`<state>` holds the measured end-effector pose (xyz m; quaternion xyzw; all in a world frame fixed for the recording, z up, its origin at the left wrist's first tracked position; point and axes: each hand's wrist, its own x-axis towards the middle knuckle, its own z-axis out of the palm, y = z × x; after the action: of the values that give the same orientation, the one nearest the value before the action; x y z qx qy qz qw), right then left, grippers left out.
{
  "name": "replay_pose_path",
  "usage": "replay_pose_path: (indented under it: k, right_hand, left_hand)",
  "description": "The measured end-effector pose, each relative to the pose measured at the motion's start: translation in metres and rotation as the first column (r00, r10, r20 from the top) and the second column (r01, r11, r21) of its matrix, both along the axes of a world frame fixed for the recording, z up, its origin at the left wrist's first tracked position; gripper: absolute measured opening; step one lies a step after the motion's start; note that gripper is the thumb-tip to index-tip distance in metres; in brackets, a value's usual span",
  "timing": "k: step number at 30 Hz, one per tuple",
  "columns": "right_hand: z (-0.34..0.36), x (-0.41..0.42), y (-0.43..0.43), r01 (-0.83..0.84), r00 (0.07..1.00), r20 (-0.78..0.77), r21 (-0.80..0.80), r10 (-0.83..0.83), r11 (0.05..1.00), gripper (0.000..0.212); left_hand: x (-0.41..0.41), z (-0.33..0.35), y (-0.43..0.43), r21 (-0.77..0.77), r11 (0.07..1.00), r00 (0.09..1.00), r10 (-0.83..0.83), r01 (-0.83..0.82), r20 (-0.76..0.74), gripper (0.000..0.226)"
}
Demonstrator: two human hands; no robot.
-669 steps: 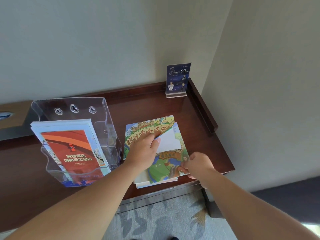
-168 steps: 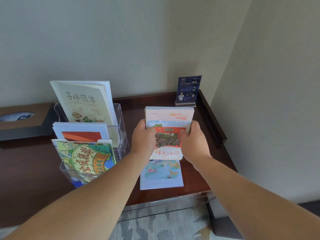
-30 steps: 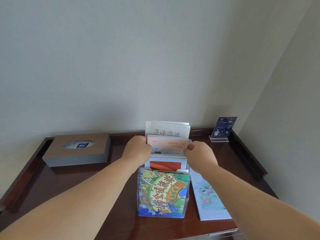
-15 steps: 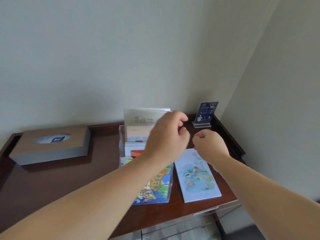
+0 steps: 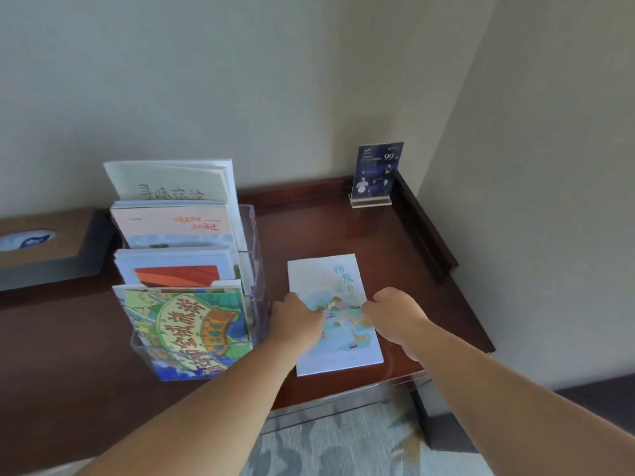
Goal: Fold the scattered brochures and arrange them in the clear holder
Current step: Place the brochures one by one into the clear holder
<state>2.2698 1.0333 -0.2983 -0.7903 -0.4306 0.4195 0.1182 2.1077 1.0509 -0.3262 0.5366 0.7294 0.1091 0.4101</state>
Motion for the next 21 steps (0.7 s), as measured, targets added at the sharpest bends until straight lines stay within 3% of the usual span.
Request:
replay_pose_path:
  k: [3, 9, 12, 15, 17, 21]
  right_hand:
    - [-0.016, 0.0, 0.004, 0.061, 0.988, -0.136, -0.053, -0.068, 0.997, 0.029]
    - [-0.02, -0.002, 0.012, 0.111, 0.96, -0.25, -0.081, -0.128, 0.99, 0.017]
    - [-0.021, 0.003, 0.015, 0.126, 0.952, -0.264, -0.117, -0.154, 0.985, 0.022]
    - [-0.024, 0.007, 0.015, 0.13, 0.954, -0.252, -0.139, -0.162, 0.982, 0.021]
    - [-0.025, 0.009, 0.012, 0.14, 0.949, -0.261, -0.148, -0.175, 0.979, 0.02]
    - [-0.024, 0.013, 0.002, 0.177, 0.923, -0.314, -0.17, -0.223, 0.969, 0.017]
  left_hand:
    - [0.007, -0.01, 0.006, -0.017, 0.996, 0.996, 0.086, -0.087, -0.027, 0.043]
    - [0.012, -0.017, 0.02, -0.026, 0.972, 0.972, 0.233, -0.233, 0.001, 0.03]
    - [0.016, -0.018, 0.022, -0.05, 0.959, 0.96, 0.28, -0.279, 0.015, 0.019]
    - [0.021, -0.021, 0.022, -0.063, 0.945, 0.947, 0.321, -0.32, 0.018, 0.023]
    - [0.024, -0.023, 0.023, -0.075, 0.922, 0.918, 0.386, -0.381, 0.094, 0.029]
    - [0.028, -0.019, 0.018, -0.076, 0.911, 0.874, 0.412, -0.406, 0.257, 0.017]
